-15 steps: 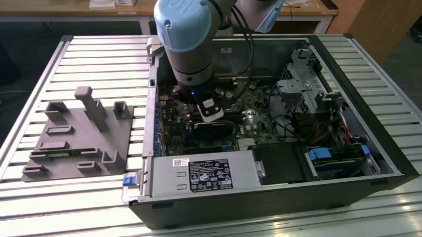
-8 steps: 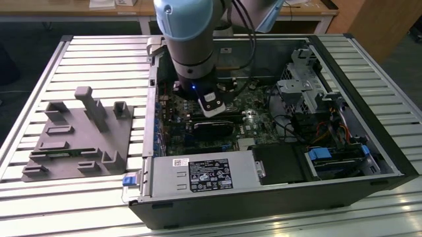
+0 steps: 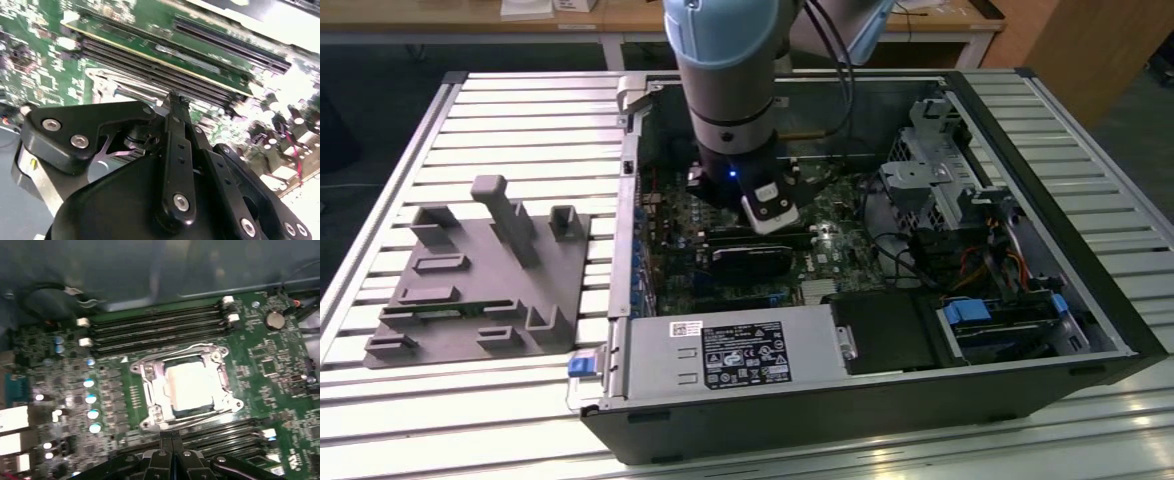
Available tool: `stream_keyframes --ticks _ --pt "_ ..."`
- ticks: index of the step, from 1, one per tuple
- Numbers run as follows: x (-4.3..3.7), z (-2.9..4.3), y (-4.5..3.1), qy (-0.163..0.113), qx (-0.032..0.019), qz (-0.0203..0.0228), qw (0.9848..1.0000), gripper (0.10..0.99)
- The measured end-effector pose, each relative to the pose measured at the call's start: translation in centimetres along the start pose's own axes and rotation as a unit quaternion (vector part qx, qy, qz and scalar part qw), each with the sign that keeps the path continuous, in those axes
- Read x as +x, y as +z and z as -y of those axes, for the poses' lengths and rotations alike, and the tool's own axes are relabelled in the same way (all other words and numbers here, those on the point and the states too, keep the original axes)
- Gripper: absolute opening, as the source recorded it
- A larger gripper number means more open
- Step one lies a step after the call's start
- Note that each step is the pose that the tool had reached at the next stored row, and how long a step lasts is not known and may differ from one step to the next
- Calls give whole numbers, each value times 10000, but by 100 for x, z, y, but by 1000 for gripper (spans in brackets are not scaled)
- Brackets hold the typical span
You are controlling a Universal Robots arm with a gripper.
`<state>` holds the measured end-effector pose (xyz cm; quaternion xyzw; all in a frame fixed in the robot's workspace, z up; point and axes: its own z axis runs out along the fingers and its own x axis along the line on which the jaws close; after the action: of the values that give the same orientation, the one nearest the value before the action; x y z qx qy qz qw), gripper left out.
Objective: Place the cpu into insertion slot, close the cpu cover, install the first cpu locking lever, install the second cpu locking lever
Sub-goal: 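Install the second cpu locking lever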
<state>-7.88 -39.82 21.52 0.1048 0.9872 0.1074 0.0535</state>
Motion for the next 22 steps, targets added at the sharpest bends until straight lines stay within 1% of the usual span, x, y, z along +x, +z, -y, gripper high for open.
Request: stream_keyframes --ticks 2,8,10,11,13,17,22 --pt "-38 -22 9 -2 14 2 10000 106" --pt "-119 -116 37 -8 62 11 10000 106" --pt "-138 -153 48 -10 85 16 10000 106" --pt "-145 -173 52 -12 103 19 9999 106" --pt "-155 -215 63 -20 153 29 9999 106" --pt "-168 -307 85 -34 268 52 9996 106" --pt "-177 -453 121 -45 355 67 9993 106"
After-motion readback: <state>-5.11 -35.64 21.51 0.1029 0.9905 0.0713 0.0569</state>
